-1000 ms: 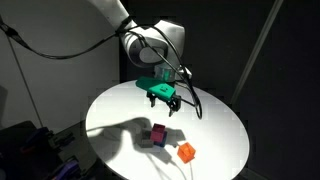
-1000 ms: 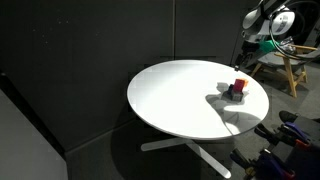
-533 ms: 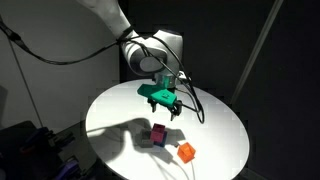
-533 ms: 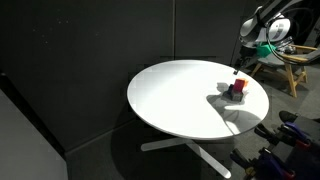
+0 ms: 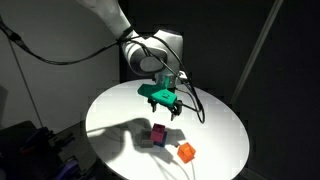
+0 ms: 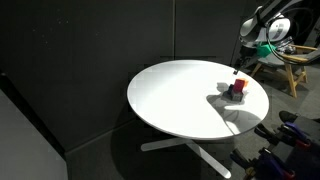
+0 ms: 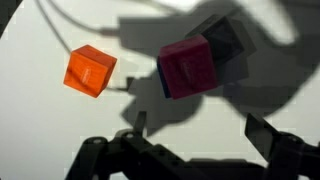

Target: Take the pink block off of the blue block

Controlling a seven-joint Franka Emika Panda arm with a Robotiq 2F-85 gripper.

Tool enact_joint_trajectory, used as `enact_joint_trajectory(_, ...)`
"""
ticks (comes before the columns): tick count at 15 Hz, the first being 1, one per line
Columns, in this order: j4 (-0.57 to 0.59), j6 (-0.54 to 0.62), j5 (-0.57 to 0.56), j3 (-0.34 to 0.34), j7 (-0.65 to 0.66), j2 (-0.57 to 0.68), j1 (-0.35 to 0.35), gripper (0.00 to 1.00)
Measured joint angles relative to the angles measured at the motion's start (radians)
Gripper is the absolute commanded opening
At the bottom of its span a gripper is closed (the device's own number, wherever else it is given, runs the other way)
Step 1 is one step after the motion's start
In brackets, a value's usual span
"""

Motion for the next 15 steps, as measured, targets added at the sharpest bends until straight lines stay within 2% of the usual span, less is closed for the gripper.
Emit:
enact_joint_trajectory(9,-0.008,0.0,-0.001,0.013,-0.001,0.006,-0.002,1.0)
enact_joint_trajectory(15,-0.008,0.005,-0.042,0.014,-0.022,0.027,-0.01,1.0)
